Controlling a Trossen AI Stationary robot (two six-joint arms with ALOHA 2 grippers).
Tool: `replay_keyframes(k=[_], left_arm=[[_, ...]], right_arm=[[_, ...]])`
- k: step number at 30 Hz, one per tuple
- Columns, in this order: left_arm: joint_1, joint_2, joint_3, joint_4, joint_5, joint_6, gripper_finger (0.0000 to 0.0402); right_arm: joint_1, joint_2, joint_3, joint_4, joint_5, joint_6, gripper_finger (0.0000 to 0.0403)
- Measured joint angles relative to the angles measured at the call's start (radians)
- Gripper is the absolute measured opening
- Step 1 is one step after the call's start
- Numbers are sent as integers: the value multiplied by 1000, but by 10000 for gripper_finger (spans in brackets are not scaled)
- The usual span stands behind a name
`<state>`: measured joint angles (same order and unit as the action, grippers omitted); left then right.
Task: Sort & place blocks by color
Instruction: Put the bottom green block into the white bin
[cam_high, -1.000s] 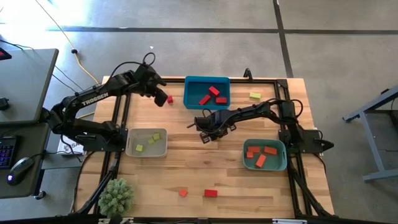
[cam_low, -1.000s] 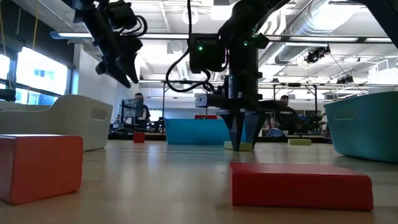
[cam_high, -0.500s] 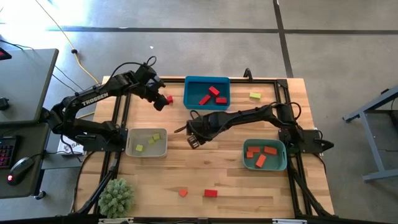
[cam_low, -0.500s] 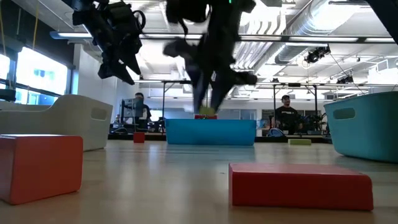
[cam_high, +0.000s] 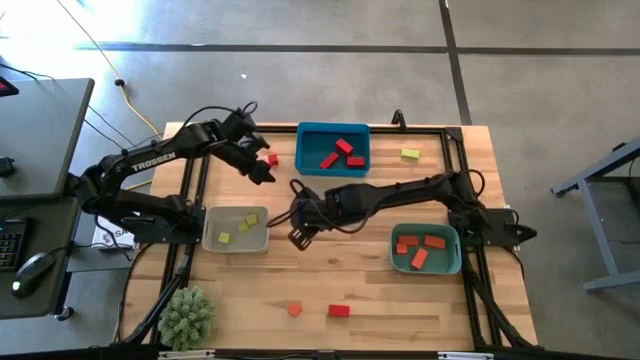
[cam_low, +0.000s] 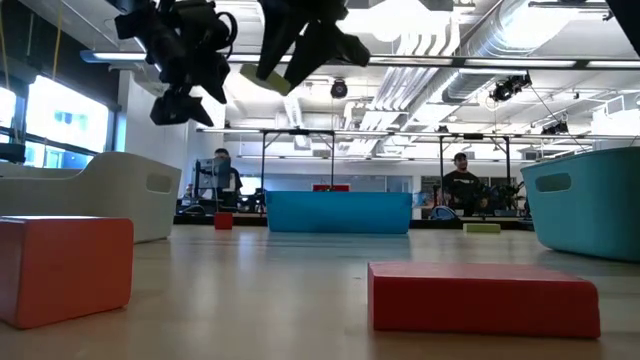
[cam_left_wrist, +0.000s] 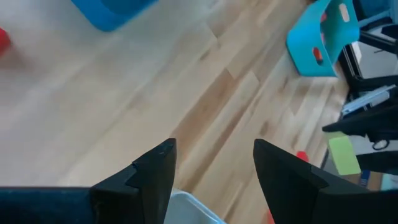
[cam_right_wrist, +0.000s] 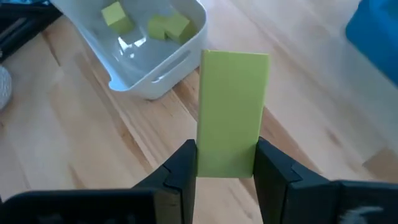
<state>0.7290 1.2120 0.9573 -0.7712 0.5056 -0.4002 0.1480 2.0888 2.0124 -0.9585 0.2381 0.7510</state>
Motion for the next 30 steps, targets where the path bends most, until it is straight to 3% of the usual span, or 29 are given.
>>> replay_keyframes(k=[15,30], left_arm=[[-223,0,0,69,-9,-273,204],[-388,0,0,225,-15,-514,204]], right_arm=[[4,0,4,-2,23,-312,95],[3,-2,4,-2,26,-420,95]])
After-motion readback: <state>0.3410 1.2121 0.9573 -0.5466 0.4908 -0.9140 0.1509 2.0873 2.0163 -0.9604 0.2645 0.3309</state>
